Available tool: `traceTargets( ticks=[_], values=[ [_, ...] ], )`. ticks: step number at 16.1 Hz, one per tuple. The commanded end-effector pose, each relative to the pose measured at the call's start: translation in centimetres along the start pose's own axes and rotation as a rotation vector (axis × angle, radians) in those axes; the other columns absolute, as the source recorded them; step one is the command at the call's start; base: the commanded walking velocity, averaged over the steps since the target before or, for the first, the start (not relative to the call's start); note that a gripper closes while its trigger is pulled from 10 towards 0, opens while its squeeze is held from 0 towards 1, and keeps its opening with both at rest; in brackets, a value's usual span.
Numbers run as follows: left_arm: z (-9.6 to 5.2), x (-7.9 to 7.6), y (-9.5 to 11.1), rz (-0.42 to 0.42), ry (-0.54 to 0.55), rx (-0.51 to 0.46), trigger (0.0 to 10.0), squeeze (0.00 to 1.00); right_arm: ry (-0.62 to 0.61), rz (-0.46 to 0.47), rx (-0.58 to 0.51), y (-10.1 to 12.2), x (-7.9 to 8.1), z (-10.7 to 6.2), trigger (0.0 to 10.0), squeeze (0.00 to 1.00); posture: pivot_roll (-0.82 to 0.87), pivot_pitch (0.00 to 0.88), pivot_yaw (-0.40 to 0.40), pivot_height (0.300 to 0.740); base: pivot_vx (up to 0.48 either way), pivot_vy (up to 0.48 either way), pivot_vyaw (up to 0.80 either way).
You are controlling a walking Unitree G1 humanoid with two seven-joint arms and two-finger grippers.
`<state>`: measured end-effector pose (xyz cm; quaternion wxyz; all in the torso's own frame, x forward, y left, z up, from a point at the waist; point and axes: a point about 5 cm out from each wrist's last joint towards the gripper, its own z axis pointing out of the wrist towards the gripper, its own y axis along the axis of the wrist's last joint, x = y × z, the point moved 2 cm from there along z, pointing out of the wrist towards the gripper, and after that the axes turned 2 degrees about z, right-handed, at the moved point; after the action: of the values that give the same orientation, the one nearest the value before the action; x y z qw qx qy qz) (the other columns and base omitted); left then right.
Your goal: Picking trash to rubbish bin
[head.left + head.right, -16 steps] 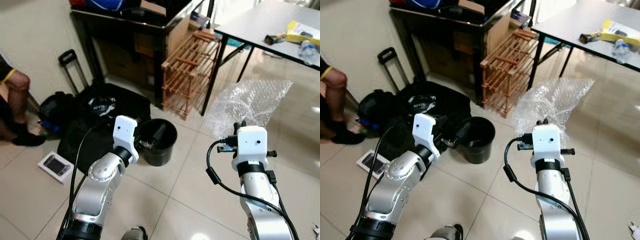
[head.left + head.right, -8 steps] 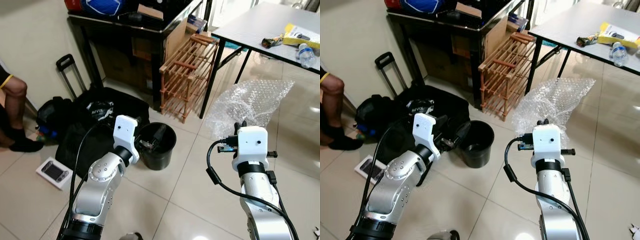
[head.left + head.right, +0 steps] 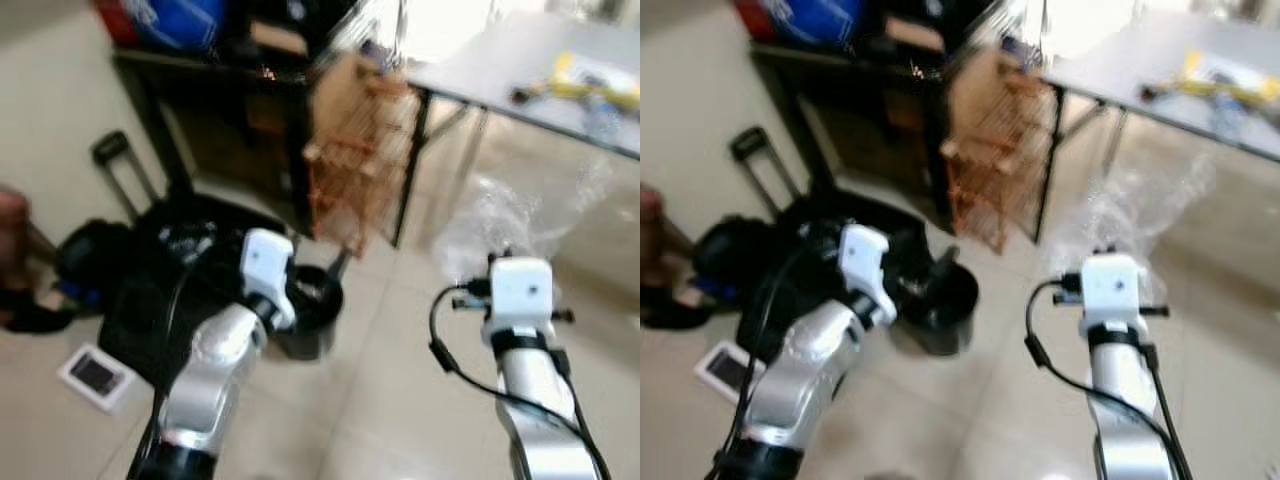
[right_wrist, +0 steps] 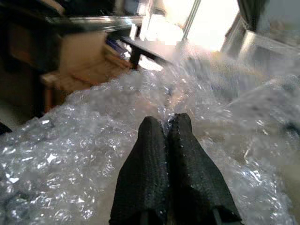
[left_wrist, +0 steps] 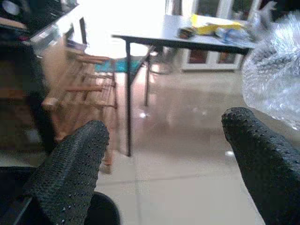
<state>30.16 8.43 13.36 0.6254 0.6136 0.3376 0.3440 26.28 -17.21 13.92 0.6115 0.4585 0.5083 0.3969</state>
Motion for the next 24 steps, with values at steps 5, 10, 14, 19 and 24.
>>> traceTargets(
  ticks=[5,10,14,19,24],
  values=[
    [-0.5,1.1,-0.4,0.014,0.043,0.021,10.0,0.00,0.035,0.009,-0.015,0.4,1.0,0.1,10.0,0.00,-0.05,0.102,0.027,0.740,0.451,0.000,0.00],
    [-0.5,1.2,-0.5,0.016,0.044,0.031,10.0,0.00,0.077,0.029,-0.015,0.4,1.6,0.0,10.0,0.00,-0.06,0.101,0.027,0.740,0.349,0.000,0.00],
    [-0.4,1.2,-0.7,0.020,0.049,0.040,10.0,0.00,0.112,0.038,-0.017,0.4,2.0,-0.1,10.0,0.00,-0.06,0.097,0.028,0.740,0.352,0.130,0.00],
    [-0.4,1.2,-0.9,0.012,0.053,0.049,10.0,0.00,0.144,0.046,-0.012,0.3,2.4,-0.2,10.0,0.00,-0.06,0.092,0.026,0.740,0.123,0.056,0.00],
    [-0.3,1.2,-1.0,0.013,0.055,0.054,10.0,0.00,0.153,0.052,-0.012,0.2,2.6,-0.2,10.0,0.00,-0.06,0.092,0.030,0.740,0.000,0.000,0.00]
  ],
)
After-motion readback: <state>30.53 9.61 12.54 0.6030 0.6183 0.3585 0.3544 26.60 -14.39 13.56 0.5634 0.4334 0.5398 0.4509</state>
